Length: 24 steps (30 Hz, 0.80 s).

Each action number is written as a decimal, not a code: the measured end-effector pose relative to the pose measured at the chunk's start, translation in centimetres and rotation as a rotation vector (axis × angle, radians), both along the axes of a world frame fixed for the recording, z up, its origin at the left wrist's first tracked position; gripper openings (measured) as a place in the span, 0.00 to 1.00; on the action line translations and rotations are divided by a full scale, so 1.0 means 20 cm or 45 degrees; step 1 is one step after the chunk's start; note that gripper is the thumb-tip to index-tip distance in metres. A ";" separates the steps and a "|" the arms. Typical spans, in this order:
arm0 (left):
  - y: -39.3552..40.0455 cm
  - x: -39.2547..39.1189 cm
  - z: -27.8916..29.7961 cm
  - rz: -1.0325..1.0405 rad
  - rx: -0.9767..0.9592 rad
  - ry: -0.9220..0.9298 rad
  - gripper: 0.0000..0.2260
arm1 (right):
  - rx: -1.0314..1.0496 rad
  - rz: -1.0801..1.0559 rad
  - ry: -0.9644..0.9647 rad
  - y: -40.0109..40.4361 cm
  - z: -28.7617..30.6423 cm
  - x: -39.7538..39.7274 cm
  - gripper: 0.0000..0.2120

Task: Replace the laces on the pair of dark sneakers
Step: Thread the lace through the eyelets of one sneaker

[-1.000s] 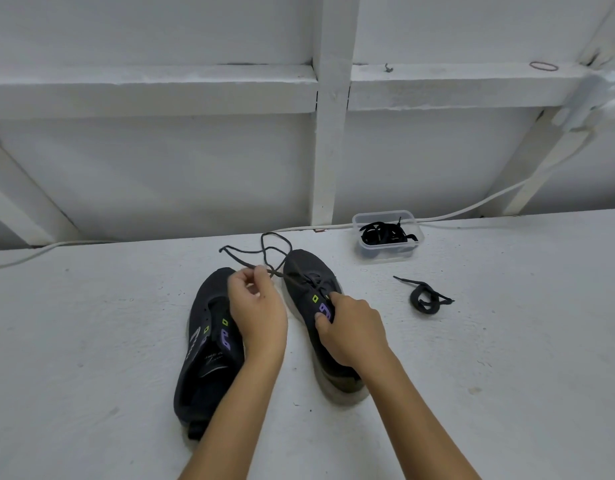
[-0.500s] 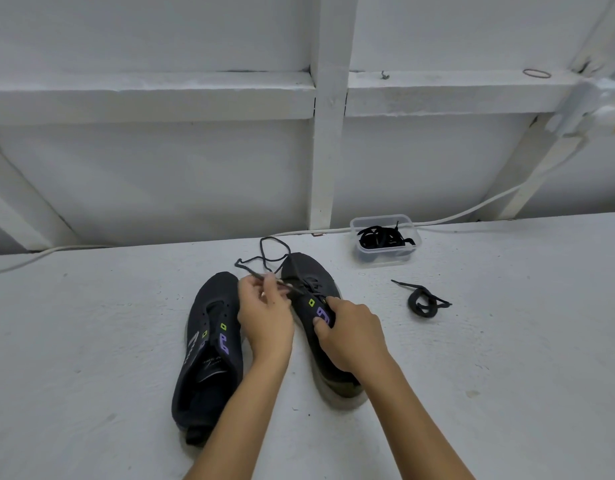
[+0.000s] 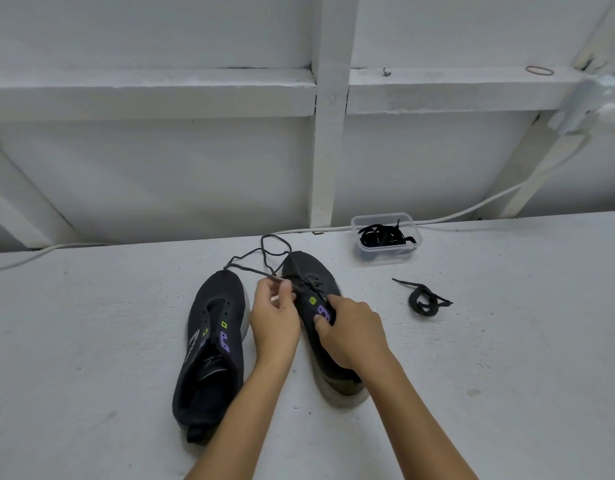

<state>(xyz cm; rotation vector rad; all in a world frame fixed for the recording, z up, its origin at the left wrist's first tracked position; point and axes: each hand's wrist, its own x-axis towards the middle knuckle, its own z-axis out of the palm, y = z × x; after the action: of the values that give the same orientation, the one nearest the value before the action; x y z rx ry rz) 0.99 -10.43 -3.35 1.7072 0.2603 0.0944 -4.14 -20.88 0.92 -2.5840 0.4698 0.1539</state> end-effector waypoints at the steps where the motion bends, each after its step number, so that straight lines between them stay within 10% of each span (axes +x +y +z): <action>1: -0.01 0.00 0.01 0.063 -0.108 0.005 0.06 | 0.004 -0.003 -0.002 0.00 0.00 0.00 0.11; 12: 0.05 -0.02 0.00 -0.267 0.087 0.305 0.10 | 0.560 -0.222 -0.073 -0.08 0.01 0.01 0.25; 16: 0.06 -0.02 0.09 -0.562 0.347 0.301 0.18 | 0.844 -0.361 -0.111 -0.15 -0.04 0.00 0.14; 21: 0.03 -0.04 0.19 -0.877 0.710 0.267 0.12 | 0.718 -0.264 -0.170 -0.23 -0.09 0.06 0.06; 24: -0.01 -0.05 0.20 -0.999 0.935 0.280 0.26 | 0.605 -0.156 -0.207 -0.26 -0.12 0.11 0.06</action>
<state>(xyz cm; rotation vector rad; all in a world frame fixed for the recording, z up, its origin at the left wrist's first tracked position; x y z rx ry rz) -0.03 -10.59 0.56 2.4338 -0.3430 -0.6522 -1.88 -26.17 -1.53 -2.0776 0.4651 0.0085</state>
